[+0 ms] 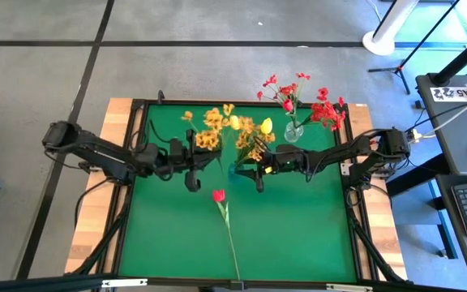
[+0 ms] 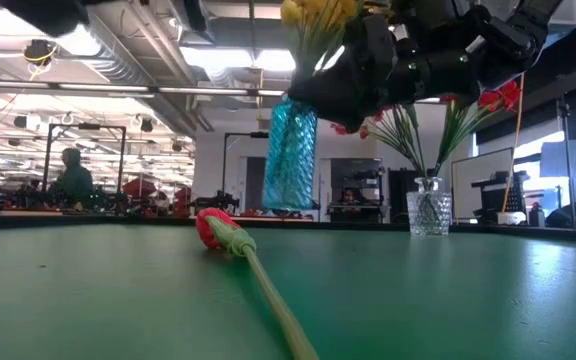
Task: Sort flowers into vase by color
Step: Put the yellow flower into the blue vase
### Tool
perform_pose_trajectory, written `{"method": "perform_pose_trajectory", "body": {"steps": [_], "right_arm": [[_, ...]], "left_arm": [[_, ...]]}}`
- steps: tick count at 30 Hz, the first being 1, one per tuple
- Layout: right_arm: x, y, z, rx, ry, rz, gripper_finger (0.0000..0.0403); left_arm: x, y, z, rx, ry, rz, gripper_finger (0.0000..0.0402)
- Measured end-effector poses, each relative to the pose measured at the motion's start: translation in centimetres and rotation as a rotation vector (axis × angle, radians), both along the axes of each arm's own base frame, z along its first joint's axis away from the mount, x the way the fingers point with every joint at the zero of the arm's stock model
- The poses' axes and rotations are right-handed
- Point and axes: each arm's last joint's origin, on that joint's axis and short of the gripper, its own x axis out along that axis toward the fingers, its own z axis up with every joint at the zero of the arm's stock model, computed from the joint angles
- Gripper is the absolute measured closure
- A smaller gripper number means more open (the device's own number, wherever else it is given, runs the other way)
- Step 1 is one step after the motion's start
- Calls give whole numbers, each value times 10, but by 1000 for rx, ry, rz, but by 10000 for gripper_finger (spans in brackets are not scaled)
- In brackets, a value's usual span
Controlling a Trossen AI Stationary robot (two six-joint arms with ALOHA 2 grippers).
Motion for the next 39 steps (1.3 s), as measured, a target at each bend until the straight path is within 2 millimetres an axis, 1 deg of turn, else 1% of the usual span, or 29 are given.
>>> {"method": "perform_pose_trajectory", "body": {"steps": [5, 11, 16, 20, 26, 30, 35, 39], "right_arm": [[0, 0, 1, 3, -6, 2, 253], [0, 0, 2, 25, -20, -1, 253], [0, 0, 2, 27, -20, -1, 253], [0, 0, 2, 27, -20, -1, 253], [0, 0, 2, 29, -19, 10, 253], [0, 0, 1, 30, -12, 11, 253], [0, 0, -2, 29, 20, 5, 253], [0, 0, -2, 28, 24, -2, 253]], "left_arm": [[11, 4, -9, 53, -58, -31, 395], [30, 15, -22, 59, -32, 8, 395], [47, 19, -24, 68, -28, -5, 395], [56, 18, -24, 102, -18, 2, 395], [59, 20, -32, 119, 82, 68, 395], [59, 19, -32, 119, 89, 84, 395], [52, 15, -18, 119, 26, 69, 395], [47, 5, -10, 127, 4, 38, 395]]}}
